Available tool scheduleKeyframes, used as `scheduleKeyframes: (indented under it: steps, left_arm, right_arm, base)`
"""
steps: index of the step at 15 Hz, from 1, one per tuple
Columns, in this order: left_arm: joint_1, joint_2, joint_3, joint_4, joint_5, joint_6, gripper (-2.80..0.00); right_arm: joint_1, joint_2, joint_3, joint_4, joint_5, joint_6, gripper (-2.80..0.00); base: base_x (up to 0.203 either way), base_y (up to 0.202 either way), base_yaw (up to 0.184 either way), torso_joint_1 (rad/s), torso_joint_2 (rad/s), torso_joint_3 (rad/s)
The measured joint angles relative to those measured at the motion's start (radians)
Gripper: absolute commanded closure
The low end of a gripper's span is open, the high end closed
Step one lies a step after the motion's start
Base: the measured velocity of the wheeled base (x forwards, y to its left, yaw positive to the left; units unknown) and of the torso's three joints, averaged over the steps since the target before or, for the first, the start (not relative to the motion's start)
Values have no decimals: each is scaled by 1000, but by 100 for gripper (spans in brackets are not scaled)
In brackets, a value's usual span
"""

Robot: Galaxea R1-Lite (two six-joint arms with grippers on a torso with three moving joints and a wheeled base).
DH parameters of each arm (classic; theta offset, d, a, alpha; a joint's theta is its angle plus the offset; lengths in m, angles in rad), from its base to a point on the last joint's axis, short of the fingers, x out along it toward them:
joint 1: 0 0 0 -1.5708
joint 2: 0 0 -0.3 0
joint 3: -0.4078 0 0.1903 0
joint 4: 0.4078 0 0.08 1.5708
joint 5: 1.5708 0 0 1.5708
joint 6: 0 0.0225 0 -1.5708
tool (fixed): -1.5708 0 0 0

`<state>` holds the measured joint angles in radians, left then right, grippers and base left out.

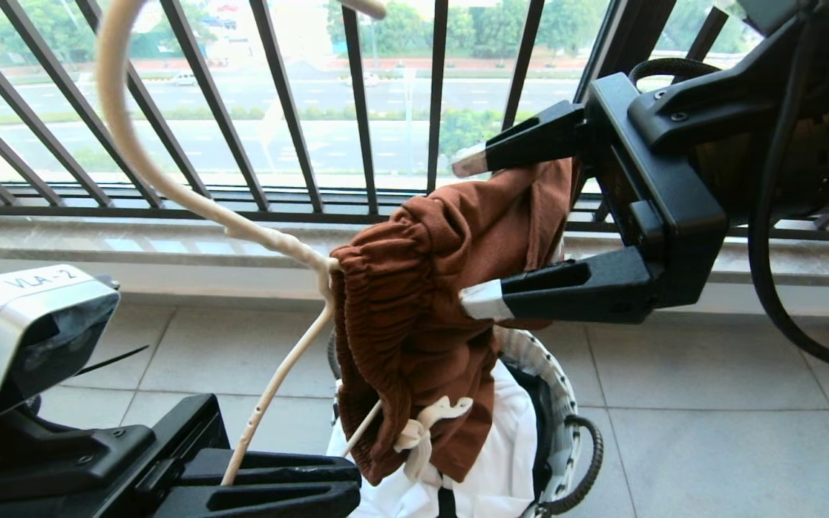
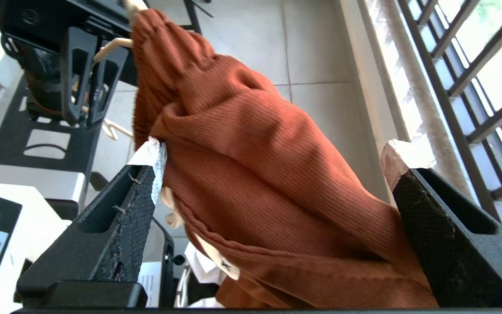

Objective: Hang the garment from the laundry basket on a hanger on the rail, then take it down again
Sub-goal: Hang the clothes on the clothes rack

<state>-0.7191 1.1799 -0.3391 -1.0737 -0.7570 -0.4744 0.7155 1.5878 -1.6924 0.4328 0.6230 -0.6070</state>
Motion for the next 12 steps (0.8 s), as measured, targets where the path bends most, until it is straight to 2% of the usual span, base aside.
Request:
scheduleKeyframes:
  steps: [3,11,12]
  left_arm:
    - [0,-32,-37,106,0,4,0]
    - [0,-64,-71,178,0,3,0]
    - [0,-67,-74,178,0,4,0]
  right_arm:
    - [25,11,7,0,-1,-3,-280]
    - [57,48,7,-3,-1,-27,-280]
    - [60,50,7,-4,-1,-28,0]
  base:
    - [0,0,0,0,0,0]
    - [0,0,0,0,0,0]
    - [0,0,0,0,0,0]
